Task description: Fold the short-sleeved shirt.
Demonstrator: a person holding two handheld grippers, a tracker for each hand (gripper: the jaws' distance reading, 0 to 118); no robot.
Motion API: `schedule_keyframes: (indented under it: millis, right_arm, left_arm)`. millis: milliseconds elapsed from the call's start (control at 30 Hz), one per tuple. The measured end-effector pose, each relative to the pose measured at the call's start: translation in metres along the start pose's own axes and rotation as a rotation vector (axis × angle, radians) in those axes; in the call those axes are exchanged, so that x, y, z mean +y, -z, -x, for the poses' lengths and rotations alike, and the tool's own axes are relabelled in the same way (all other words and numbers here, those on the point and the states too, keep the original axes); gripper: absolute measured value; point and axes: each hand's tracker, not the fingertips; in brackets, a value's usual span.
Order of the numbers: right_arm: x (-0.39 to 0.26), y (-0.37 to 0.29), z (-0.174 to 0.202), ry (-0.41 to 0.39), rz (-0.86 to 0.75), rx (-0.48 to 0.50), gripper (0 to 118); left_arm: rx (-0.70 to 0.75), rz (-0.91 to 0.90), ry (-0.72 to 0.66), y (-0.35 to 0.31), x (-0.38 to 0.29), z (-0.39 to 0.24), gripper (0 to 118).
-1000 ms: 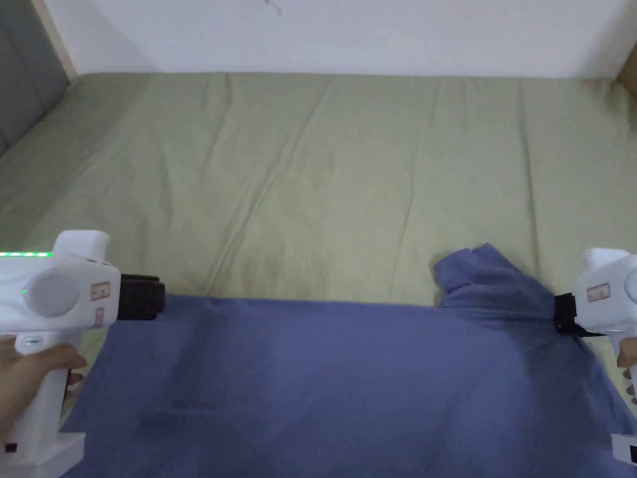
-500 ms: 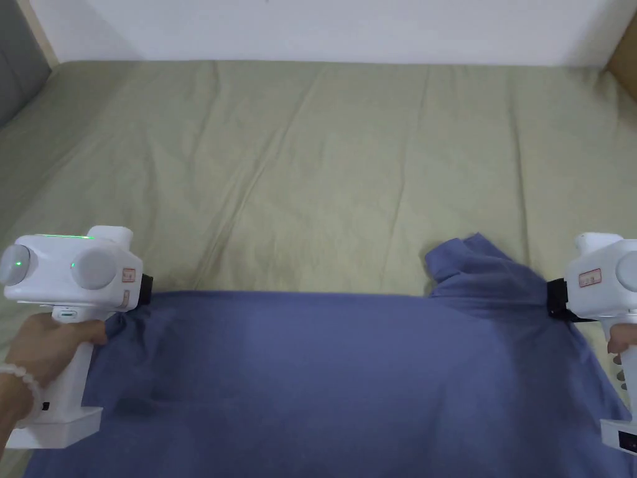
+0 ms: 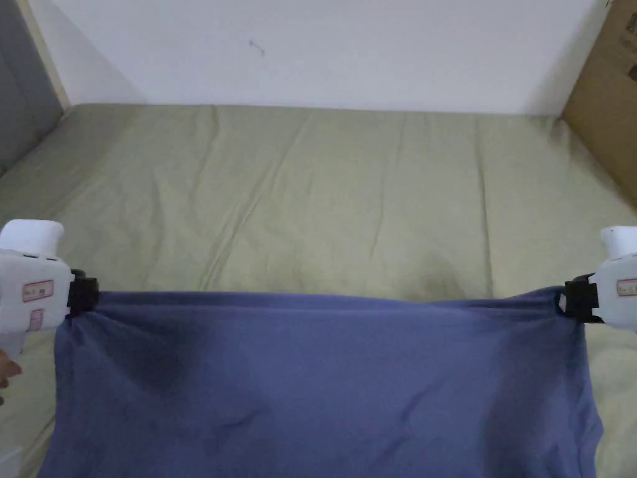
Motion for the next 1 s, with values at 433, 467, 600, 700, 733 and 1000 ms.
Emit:
schedule_keyframes:
  millis: [433,467,600,700,733,1000]
  right_arm:
    - [-0.191,-0.092,0.011,-0.008,0.135,-0.008,0]
    - [-0.207,-0.088,0.010,0.032,0.179,-0.007,0]
    - [-0.252,-0.074,0.007,0.086,0.242,-0.017,0]
    - [-0.268,-0.062,0.005,0.142,0.248,-0.015,0]
    - [-0.270,-0.059,0.007,0.140,0.231,-0.004,1]
    - [-0.249,-0.083,0.019,0.055,0.191,-0.053,53]
  left_arm:
    - [0.010,0.128,-0.036,-0.070,-0.167,0.008,3]
    - [0.003,0.155,-0.060,-0.067,-0.180,0.011,3]
    - [0.021,0.196,-0.097,-0.060,-0.211,0.017,3]
    - [0.008,0.181,-0.126,-0.054,-0.224,0.022,8]
    - [0.009,0.183,-0.132,-0.051,-0.225,0.023,22]
    - [-0.029,0.143,-0.215,-0.069,-0.214,0.026,104]
